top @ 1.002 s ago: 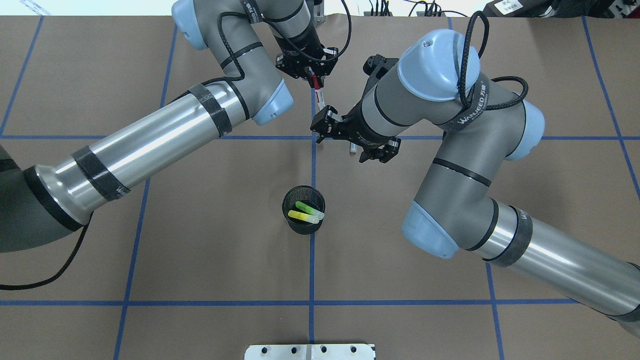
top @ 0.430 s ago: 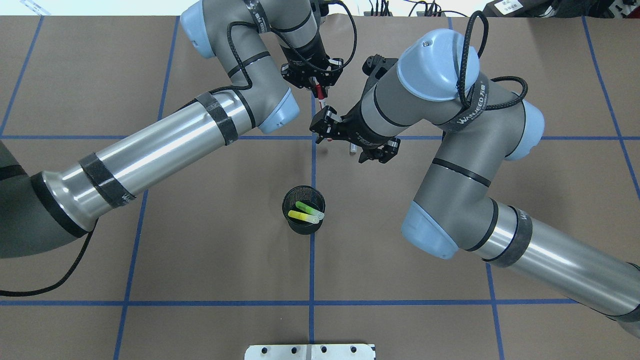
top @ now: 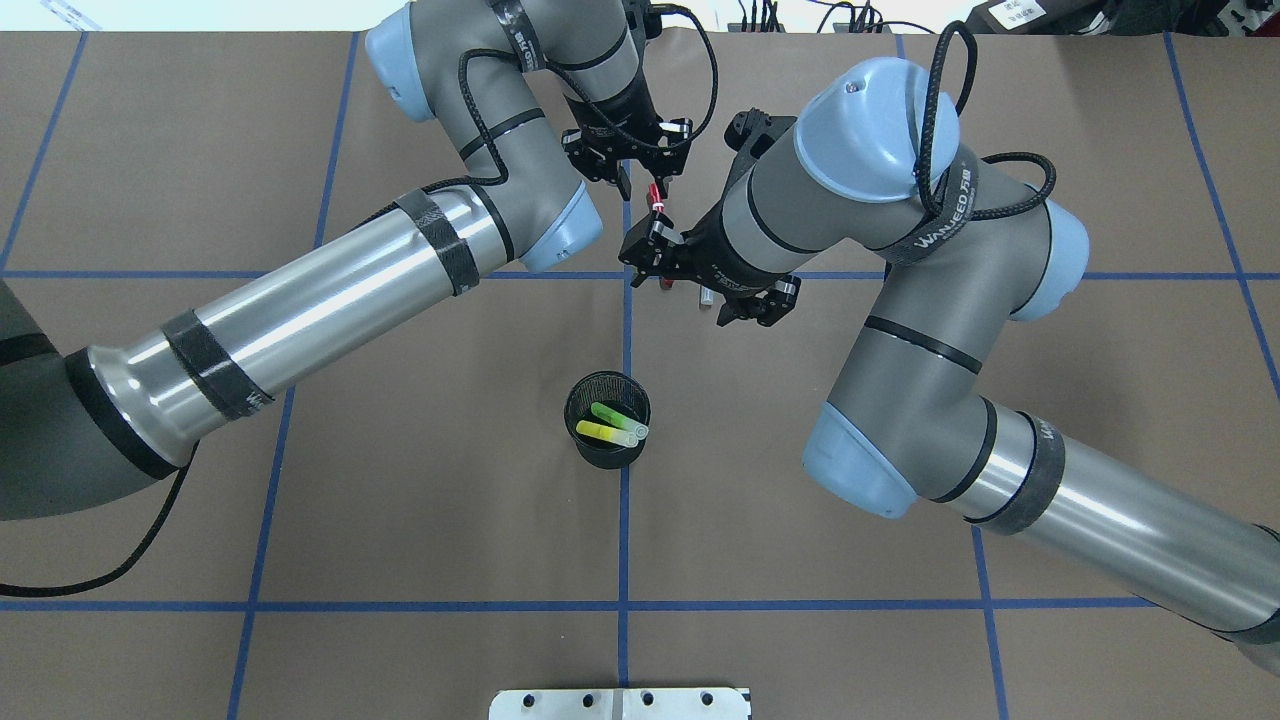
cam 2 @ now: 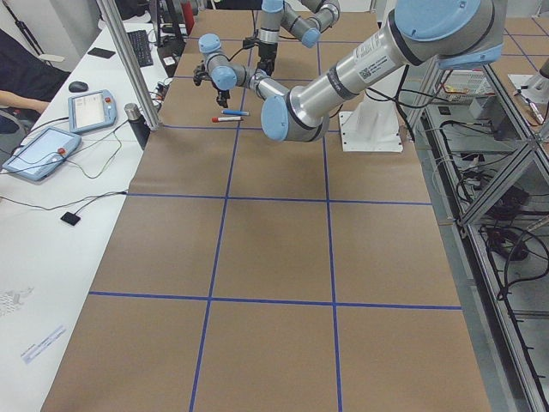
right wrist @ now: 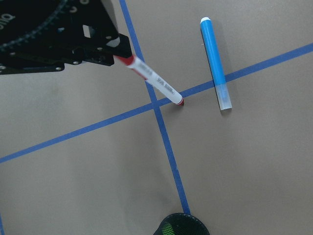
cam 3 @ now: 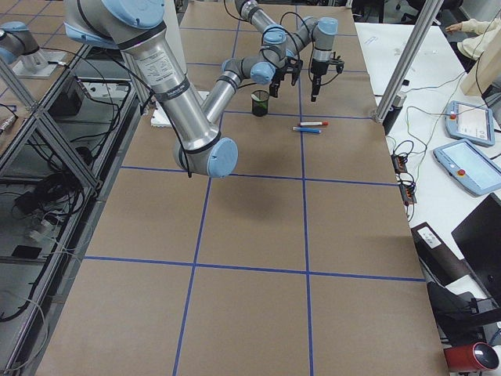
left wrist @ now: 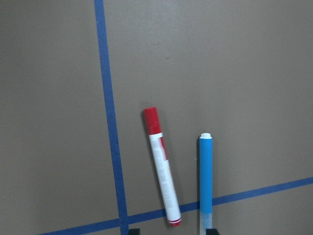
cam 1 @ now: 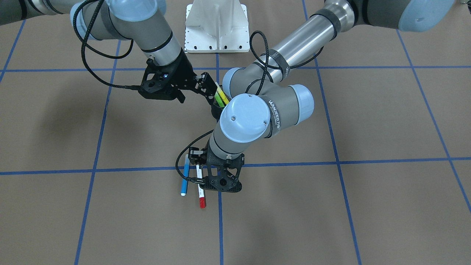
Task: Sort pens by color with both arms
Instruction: 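Lower the red-capped marker beside the blue marker and open the left gripper, then withdraw the left arm while the right gripper moves over the black mesh cup, then lower the right gripper into the cup and close on the green highlighter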
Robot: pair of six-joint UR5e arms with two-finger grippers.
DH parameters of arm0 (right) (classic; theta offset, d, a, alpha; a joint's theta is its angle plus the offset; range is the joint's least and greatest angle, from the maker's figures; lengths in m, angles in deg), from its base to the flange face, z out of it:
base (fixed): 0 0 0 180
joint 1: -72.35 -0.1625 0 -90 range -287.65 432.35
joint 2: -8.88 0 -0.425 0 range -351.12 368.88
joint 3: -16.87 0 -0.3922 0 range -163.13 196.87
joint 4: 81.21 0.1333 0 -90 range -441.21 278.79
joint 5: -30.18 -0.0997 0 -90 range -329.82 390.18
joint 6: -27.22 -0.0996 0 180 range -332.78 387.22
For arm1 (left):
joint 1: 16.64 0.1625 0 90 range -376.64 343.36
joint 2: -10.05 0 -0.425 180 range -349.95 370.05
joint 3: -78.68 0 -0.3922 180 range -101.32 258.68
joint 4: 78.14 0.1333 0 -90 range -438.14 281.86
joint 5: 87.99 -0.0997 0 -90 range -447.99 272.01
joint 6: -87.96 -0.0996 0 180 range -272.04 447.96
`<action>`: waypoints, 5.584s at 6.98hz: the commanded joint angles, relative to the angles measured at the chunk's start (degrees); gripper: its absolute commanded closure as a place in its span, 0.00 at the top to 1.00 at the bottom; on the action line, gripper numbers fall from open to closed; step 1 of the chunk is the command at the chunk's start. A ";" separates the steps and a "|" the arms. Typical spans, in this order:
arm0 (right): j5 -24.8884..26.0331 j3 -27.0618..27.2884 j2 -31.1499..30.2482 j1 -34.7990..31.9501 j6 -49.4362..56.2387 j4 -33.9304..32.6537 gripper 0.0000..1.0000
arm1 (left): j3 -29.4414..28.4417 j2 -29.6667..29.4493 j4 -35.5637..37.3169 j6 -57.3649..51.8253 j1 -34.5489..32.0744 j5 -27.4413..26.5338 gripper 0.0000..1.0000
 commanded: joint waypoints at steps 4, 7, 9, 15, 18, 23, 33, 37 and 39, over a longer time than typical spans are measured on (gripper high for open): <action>-0.01 -0.51 2.73 2.07 2.81 0.00 0.98 | 17.08 14.53 1.72 -3.78 -6.27 8.84 0.66; 0.34 -2.09 3.27 3.92 1.76 0.00 0.98 | 29.65 25.89 2.26 -4.95 -12.23 14.28 0.66; -0.09 -3.32 3.27 4.62 2.12 -0.17 0.98 | 33.80 29.85 2.34 -7.22 -14.97 16.84 0.66; -0.28 -0.77 -0.77 5.59 -17.90 -0.48 0.95 | 37.41 33.64 7.69 -25.37 -25.78 19.40 0.65; 2.79 -1.39 -2.36 7.00 -23.02 6.41 0.94 | 40.40 37.68 8.15 -29.38 -26.32 16.78 0.65; 4.12 -1.65 -5.43 7.88 -38.83 13.62 0.83 | 40.32 37.78 8.15 -29.38 -25.97 15.45 0.65; 6.84 -0.60 -6.84 11.22 -49.65 14.23 0.56 | 40.32 37.87 8.15 -29.38 -25.62 13.60 0.65; 7.81 -1.04 -7.02 12.19 -50.89 16.44 0.50 | 40.32 38.31 8.15 -29.38 -25.62 13.25 0.65; 7.81 -1.13 -7.10 12.19 -50.98 16.52 0.48 | 40.41 38.39 8.15 -29.38 -25.62 13.16 0.65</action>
